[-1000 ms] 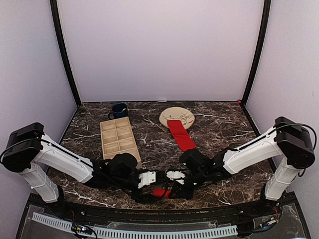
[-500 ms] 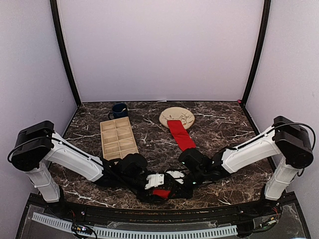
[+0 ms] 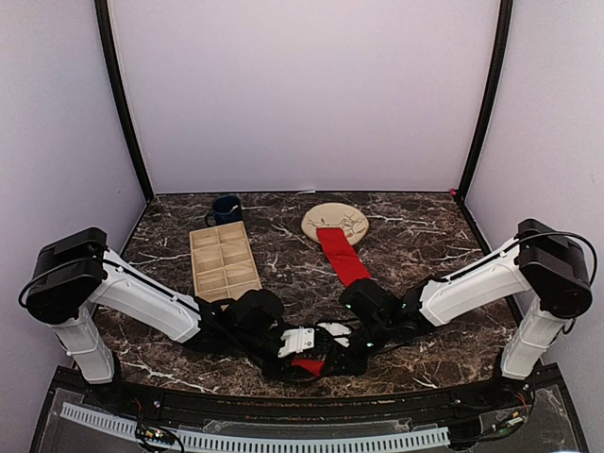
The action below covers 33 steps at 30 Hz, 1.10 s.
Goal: Roll the socks
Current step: Pick up the sock from the center of the board.
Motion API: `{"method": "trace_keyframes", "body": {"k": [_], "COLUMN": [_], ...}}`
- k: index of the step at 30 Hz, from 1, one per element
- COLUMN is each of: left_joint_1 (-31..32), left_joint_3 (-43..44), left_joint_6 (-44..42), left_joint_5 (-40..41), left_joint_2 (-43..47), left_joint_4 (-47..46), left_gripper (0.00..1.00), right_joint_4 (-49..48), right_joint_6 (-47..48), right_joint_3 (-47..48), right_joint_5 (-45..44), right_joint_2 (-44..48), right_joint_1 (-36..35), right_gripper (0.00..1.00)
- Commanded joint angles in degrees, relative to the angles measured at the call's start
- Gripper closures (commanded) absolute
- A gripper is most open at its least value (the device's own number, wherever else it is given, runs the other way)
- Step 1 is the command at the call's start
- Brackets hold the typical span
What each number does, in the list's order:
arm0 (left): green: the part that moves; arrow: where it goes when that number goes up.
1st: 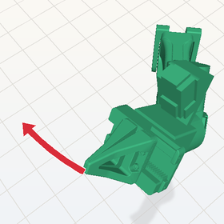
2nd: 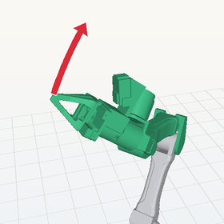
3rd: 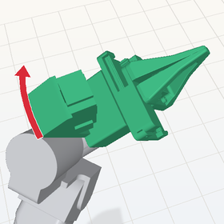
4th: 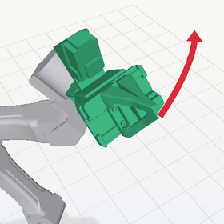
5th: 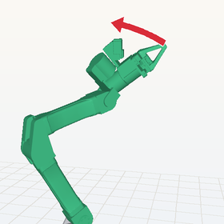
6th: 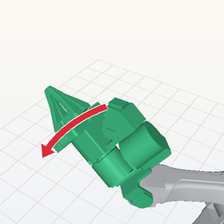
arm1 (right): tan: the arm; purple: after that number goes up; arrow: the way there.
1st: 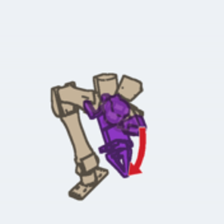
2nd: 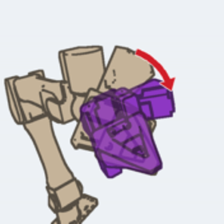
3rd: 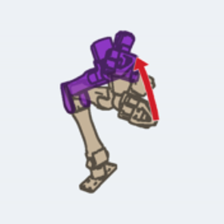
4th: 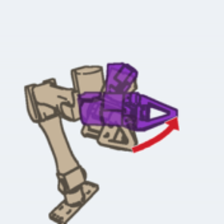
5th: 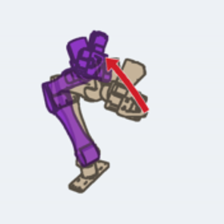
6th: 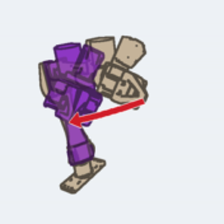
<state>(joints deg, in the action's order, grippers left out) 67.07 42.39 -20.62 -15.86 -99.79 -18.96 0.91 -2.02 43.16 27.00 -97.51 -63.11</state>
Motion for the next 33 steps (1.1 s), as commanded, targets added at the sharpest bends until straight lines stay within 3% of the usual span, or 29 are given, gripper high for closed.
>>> {"method": "trace_keyframes", "body": {"k": [1,33], "left_joint_1": [0.56,0.12], "left_joint_3": [1.47,-2.68], "left_joint_6": [-0.46,7.64], "left_joint_5": [-0.67,3.79], "left_joint_2": [-2.06,2.43], "left_joint_4": [4.34,0.60], "left_gripper": [0.41,0.31], "right_joint_4": [-0.01,-4.30], "right_joint_6": [-0.02,-2.79], "right_joint_3": [0.02,-3.83], "right_joint_5": [0.14,2.43], "right_joint_2": [-0.75,-0.97], "right_joint_1": [0.31,0.97], "right_gripper": [1.00,1.00]}}
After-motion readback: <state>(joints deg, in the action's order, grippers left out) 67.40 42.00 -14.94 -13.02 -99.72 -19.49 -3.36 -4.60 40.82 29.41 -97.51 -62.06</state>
